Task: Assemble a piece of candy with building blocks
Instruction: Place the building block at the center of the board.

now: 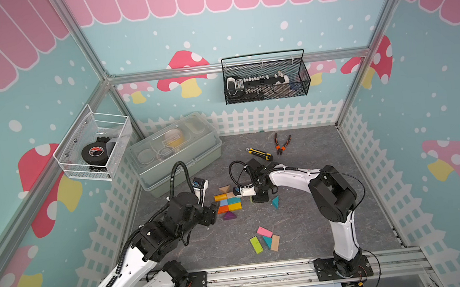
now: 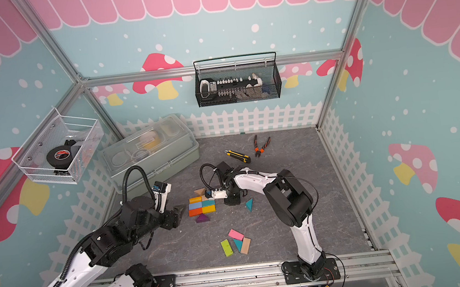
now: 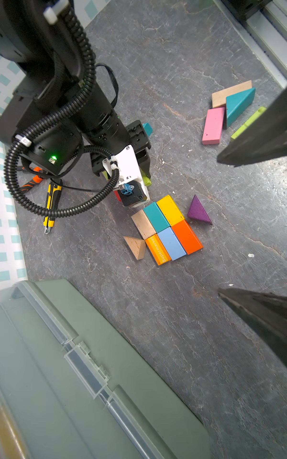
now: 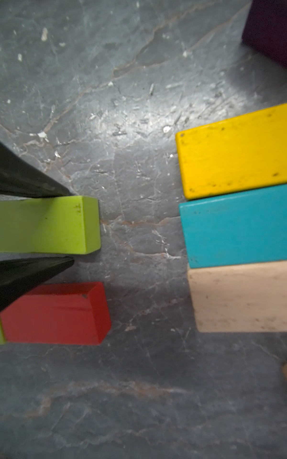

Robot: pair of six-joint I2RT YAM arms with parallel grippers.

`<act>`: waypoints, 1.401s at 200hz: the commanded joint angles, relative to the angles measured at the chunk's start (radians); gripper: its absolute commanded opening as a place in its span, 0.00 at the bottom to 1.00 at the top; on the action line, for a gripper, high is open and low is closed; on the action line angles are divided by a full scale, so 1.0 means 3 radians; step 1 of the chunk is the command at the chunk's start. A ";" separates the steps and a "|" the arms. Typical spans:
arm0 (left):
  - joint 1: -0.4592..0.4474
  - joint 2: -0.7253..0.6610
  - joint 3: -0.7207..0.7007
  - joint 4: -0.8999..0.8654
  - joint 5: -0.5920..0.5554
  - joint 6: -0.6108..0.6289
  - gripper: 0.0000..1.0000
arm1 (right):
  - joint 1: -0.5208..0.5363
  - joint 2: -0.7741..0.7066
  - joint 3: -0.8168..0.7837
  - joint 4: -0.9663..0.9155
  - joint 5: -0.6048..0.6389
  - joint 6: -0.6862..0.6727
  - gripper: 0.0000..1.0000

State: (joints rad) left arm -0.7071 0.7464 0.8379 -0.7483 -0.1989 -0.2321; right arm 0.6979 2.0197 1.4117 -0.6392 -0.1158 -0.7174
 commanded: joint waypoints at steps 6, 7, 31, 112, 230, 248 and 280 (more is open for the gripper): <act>0.0014 0.0004 -0.0013 -0.0057 -0.0051 -0.0029 0.77 | -0.0020 0.0008 0.0006 -0.0013 0.0007 -0.0036 0.42; 0.0012 0.0003 -0.0015 -0.0057 -0.0049 -0.0029 0.77 | -0.0020 0.0007 0.0005 -0.0015 0.0012 -0.0034 0.42; 0.0012 -0.0003 -0.0017 -0.0060 -0.0053 -0.0034 0.77 | -0.0023 -0.0023 -0.0021 -0.0012 0.0065 -0.0036 0.43; 0.0012 0.0020 -0.0023 -0.0079 -0.0088 -0.0042 0.77 | -0.0020 -0.0117 -0.0103 -0.0023 0.0177 -0.0051 0.43; 0.0011 0.0028 -0.0022 -0.0078 -0.0083 -0.0044 0.77 | -0.0022 -0.0075 -0.0058 -0.0064 0.0097 -0.0142 0.32; 0.0015 0.0037 -0.0026 -0.0081 -0.0079 -0.0044 0.77 | -0.0020 -0.0063 -0.0047 -0.0087 0.0068 -0.0177 0.31; 0.0015 0.0052 -0.0025 -0.0080 -0.0072 -0.0044 0.77 | -0.0020 -0.0081 -0.0073 -0.0056 0.0022 -0.0249 0.31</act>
State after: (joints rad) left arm -0.7071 0.7570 0.8379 -0.7589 -0.2070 -0.2321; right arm 0.6945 2.0056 1.3952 -0.6312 -0.0814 -0.7441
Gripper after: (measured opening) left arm 0.767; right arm 0.317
